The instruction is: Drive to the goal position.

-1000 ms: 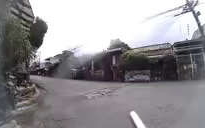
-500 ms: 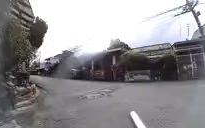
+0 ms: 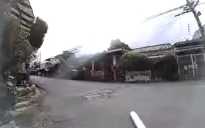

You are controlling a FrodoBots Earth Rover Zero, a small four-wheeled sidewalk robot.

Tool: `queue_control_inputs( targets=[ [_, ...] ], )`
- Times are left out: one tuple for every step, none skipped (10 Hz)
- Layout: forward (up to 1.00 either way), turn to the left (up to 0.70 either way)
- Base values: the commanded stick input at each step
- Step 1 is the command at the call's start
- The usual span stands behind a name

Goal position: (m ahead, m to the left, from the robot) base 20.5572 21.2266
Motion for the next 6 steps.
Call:
queue_control_inputs(
  targets=[
    [0.7,0.0],
    [0.7,0.0],
    [0.7,0.0],
    [0.7,0.0],
    [0.7,0.0],
    [0.7,0.0]
  ],
)
